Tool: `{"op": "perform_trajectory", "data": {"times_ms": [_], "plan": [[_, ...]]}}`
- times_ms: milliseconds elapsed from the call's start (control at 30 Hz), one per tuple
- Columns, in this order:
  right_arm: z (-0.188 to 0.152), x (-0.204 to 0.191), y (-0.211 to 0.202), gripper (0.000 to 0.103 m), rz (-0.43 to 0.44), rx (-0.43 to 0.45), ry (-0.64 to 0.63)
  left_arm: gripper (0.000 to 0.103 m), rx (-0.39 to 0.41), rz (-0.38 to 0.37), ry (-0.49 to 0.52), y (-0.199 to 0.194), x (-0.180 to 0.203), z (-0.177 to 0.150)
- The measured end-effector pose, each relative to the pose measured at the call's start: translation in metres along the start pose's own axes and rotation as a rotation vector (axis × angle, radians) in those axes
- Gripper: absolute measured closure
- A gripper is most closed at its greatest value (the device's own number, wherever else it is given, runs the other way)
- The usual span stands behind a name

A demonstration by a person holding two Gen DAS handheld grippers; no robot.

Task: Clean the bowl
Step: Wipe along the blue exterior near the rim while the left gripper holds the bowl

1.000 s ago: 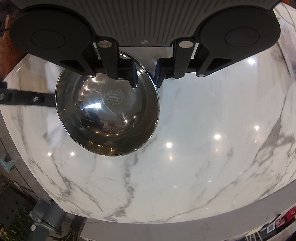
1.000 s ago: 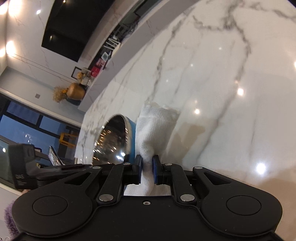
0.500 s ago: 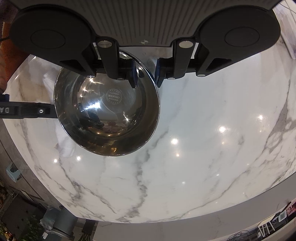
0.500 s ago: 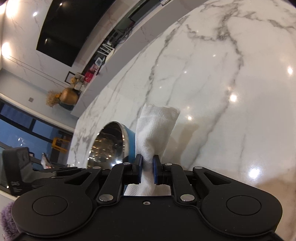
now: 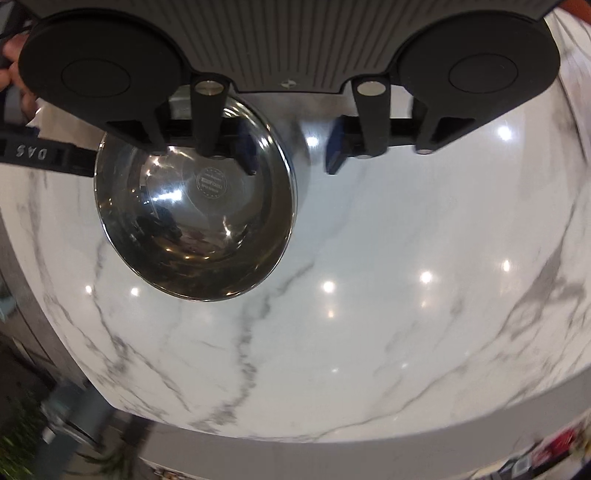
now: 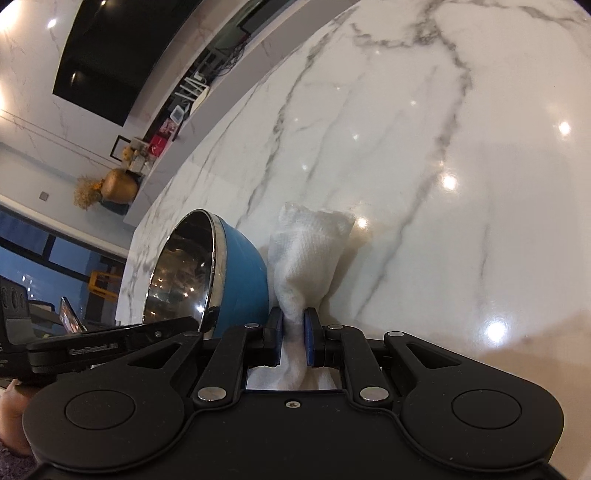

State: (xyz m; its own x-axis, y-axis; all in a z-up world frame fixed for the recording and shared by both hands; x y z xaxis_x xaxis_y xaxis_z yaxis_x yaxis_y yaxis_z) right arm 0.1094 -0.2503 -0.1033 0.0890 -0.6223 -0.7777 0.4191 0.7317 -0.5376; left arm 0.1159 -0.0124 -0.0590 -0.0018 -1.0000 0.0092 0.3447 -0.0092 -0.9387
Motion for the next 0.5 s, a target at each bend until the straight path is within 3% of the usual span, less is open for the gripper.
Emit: {"op": "perform_trajectory", "data": {"times_ms": [167, 300, 500], "plan": [[0.0, -0.001, 0.0, 0.092, -0.01, -0.001, -0.007, 0.059, 0.017, -0.008, -0.039, -0.006, -0.004, -0.005], [0.0, -0.002, -0.001, 0.092, -0.012, 0.002, 0.003, 0.076, 0.028, -0.009, 0.004, -0.009, 0.001, -0.007], [-0.004, -0.006, -0.005, 0.092, 0.007, -0.002, 0.01, 0.083, 0.03, -0.015, 0.069, -0.008, 0.009, -0.005]]}}
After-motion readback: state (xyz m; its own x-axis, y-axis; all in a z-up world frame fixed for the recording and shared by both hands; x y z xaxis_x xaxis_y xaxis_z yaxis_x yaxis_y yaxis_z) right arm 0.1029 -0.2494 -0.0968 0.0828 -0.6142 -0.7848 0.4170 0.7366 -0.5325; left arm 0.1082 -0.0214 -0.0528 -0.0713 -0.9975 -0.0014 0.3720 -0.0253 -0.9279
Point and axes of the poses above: each gripper's, at about its wrist camera, not at the fingertips, and y roughly the way its jaws point, x to its right, z to its top, the point moved 5 cm from there along y, roughly the way its jaws point, and after that the axes turned 8 degrees about z, right-handed, at the moved point
